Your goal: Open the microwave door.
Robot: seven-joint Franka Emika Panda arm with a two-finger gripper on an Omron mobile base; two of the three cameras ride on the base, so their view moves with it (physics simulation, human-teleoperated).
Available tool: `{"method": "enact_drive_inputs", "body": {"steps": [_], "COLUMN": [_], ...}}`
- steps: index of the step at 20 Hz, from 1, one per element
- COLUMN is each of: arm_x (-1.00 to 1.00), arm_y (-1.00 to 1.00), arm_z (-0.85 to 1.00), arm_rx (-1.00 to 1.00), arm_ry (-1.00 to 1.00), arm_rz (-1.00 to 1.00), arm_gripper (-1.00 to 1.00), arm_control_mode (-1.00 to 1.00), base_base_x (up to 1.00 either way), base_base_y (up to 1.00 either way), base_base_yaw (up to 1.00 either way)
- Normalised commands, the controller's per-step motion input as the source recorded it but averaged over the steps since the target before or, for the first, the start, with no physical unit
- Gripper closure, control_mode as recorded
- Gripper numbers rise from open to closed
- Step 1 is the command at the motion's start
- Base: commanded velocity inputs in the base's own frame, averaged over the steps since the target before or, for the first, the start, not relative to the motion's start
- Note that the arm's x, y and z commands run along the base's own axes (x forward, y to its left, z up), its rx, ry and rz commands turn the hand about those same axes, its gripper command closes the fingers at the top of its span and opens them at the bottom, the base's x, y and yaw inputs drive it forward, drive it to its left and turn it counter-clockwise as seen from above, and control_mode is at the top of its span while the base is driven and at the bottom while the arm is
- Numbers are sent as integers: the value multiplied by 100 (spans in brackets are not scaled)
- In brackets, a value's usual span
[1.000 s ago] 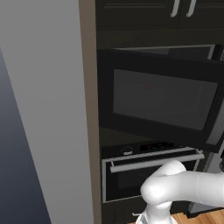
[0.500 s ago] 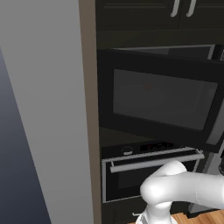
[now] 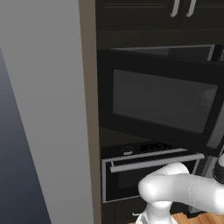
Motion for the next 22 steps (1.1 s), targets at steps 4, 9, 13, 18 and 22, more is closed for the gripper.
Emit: {"method": "enact_drive_inputs", "body": {"steps": [4,9,13,18,22], "arm_x": [-42,-36,-35,-48,-32], "arm_y": [22,19,26,47,62], "arm_z": [0,0,0,2,2], "arm_rx": [0,0,0,0,0], "arm_ry": [0,-1,-3,-8,-7], "arm_rz": [0,0,0,0,0], "arm_gripper": [-100,-100,-100,-100,-100], "arm_control_mode": [-100,-100,-100,-100,-100], "base_base_x": [0,0,0,0,0], "base_base_y": [0,0,0,0,0], "base_base_yaw": [0,0,0,0,0]}}
